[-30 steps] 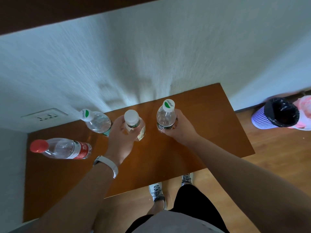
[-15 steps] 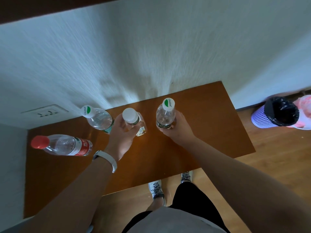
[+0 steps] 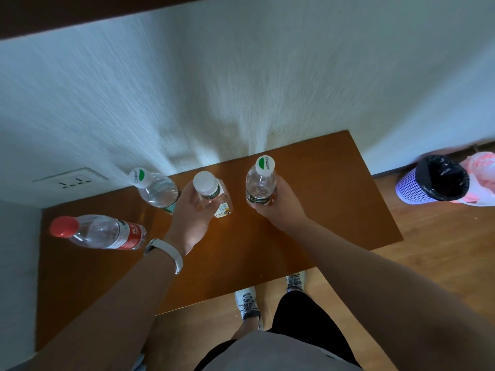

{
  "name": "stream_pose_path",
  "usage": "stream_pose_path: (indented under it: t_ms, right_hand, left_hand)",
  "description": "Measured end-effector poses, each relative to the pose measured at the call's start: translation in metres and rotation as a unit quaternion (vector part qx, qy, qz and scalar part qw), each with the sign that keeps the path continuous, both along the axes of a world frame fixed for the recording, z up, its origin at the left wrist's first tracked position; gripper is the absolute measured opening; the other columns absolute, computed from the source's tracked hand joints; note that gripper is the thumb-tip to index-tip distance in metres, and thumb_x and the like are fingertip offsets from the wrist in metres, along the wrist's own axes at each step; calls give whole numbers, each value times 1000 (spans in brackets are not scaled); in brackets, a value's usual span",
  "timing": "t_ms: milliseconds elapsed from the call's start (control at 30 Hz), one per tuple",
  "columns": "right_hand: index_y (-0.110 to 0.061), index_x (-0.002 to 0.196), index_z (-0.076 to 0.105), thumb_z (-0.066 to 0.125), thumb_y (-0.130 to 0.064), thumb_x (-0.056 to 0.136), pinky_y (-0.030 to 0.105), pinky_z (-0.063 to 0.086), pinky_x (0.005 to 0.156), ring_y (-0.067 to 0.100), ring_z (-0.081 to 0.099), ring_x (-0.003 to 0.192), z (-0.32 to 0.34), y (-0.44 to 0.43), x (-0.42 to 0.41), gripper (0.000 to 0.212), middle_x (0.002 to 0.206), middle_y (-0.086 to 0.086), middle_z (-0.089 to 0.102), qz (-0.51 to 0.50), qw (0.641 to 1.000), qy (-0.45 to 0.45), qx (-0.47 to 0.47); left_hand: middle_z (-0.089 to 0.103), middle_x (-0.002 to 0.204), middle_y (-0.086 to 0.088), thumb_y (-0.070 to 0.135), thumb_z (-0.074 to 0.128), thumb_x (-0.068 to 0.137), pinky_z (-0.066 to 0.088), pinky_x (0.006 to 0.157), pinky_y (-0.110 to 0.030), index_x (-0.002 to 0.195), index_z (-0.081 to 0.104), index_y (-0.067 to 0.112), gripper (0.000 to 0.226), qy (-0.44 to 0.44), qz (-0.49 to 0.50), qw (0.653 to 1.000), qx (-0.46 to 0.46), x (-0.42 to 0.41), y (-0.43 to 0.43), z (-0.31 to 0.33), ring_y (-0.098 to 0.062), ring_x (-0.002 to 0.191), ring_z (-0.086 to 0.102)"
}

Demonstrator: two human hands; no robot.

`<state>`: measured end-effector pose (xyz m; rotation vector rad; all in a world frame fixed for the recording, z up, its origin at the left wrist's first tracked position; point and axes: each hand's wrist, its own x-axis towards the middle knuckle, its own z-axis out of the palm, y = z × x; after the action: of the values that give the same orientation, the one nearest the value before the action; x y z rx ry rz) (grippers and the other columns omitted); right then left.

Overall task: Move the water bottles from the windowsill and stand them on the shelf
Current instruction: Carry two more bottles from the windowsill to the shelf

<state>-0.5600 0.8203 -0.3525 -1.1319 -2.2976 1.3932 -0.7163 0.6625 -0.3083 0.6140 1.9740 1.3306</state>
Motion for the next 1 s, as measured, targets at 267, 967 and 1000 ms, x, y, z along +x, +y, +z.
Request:
stream_pose_path:
  t_ms: [267,967,1000]
  right_hand:
    - [-25,132,46,80,-35,72,29,48,95,7,53,113,-2,-5,2,70,122,-9,56,-11,1000,-20,4]
    - [-26,140,41,80,-43,75,34,45,101,9,51,120,35,-4,22,77,137,-7,53,44,994,-96,33]
    - [-25,143,39,79,-44,75,37,44,104,11,50,124,42,0,25,81,141,-6,50,48,992,-110,43]
  left_hand:
    - [66,124,-5,3,70,90,50,100,-31,135,54,10,48,-11,-26,1000,5,-3,-2,3,-18,118,61]
    - [52,147,6,50,70,85,36,116,-52,149,41,28,73,42,-122,991,-41,-14,-30,19,-13,140,44]
    - [49,149,6,51,71,86,35,117,-52,150,39,29,75,41,-115,992,-45,-14,-33,23,-14,142,42]
